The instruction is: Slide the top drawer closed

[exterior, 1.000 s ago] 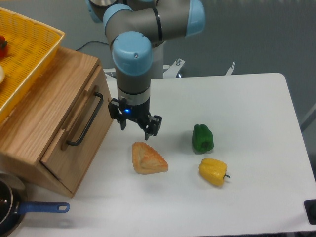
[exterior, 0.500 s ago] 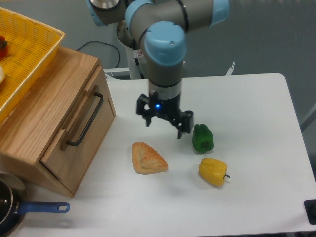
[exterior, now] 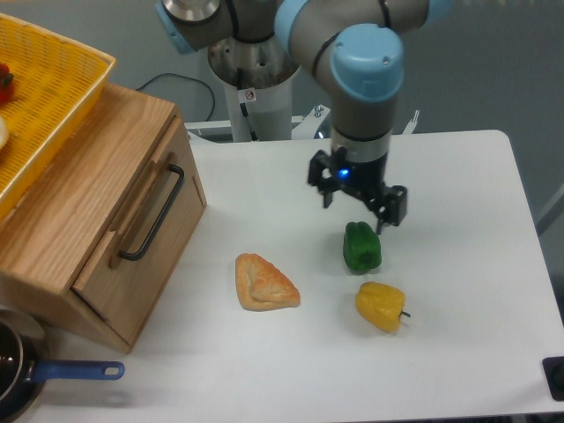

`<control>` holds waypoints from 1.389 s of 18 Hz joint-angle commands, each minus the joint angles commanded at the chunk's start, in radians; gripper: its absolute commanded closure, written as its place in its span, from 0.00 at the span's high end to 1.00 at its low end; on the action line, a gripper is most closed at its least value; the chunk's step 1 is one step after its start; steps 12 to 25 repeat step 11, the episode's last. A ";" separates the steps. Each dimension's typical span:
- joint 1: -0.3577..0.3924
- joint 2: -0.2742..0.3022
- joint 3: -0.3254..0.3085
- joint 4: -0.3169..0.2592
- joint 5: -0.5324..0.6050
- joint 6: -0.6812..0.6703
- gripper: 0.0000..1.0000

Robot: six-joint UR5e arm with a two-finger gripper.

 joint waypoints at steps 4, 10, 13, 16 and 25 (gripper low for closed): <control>0.068 0.018 -0.008 -0.024 0.003 0.114 1.00; 0.184 0.046 -0.008 -0.069 -0.038 0.286 1.00; 0.203 0.052 -0.008 -0.069 -0.050 0.301 1.00; 0.203 0.052 -0.008 -0.069 -0.050 0.301 1.00; 0.203 0.052 -0.008 -0.069 -0.050 0.301 1.00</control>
